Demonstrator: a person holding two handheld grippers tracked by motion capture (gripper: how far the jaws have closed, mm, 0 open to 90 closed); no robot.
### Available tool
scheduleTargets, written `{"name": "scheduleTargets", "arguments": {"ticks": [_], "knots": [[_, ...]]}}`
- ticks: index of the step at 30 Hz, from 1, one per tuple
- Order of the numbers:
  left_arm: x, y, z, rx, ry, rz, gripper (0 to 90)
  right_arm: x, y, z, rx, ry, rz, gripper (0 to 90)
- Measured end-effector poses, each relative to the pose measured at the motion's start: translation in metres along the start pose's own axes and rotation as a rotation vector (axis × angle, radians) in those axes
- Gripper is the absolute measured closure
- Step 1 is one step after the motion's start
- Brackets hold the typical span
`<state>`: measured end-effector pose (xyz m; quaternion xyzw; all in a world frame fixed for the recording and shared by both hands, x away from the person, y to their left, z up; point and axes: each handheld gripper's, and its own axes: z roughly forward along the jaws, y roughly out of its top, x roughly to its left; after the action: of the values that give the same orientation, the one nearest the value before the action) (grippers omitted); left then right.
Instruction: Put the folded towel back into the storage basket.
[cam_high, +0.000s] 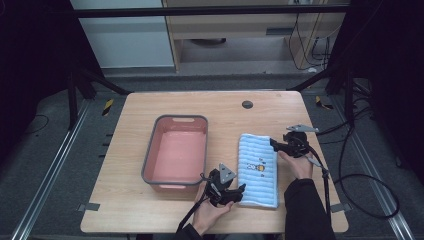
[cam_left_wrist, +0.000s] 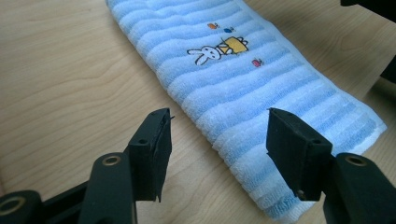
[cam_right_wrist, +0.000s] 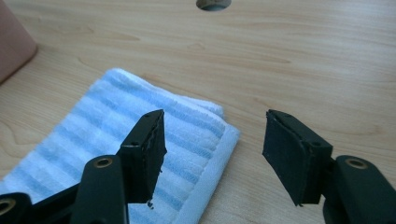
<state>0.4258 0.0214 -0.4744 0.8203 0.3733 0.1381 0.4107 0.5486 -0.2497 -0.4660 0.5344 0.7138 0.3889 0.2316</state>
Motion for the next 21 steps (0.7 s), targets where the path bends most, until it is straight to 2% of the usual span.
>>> {"name": "scheduleTargets", "arguments": {"ticks": [5,10,15,21], "knots": [[0.0,-0.005,0.006,0.016,-0.004,-0.011,40.5,0.003,-0.004,0.012,0.022,0.004,-0.009,39.3],[-0.003,-0.01,0.011,0.033,-0.01,-0.001,40.6,0.004,-0.008,0.019,0.056,0.006,-0.006,39.6],[-0.006,-0.012,0.016,0.045,-0.011,0.002,42.3,0.001,-0.015,0.024,0.079,0.004,0.013,43.8],[-0.008,-0.014,0.02,0.06,-0.009,-0.004,44.9,-0.002,-0.019,0.028,0.098,0.032,0.043,49.3]]}}
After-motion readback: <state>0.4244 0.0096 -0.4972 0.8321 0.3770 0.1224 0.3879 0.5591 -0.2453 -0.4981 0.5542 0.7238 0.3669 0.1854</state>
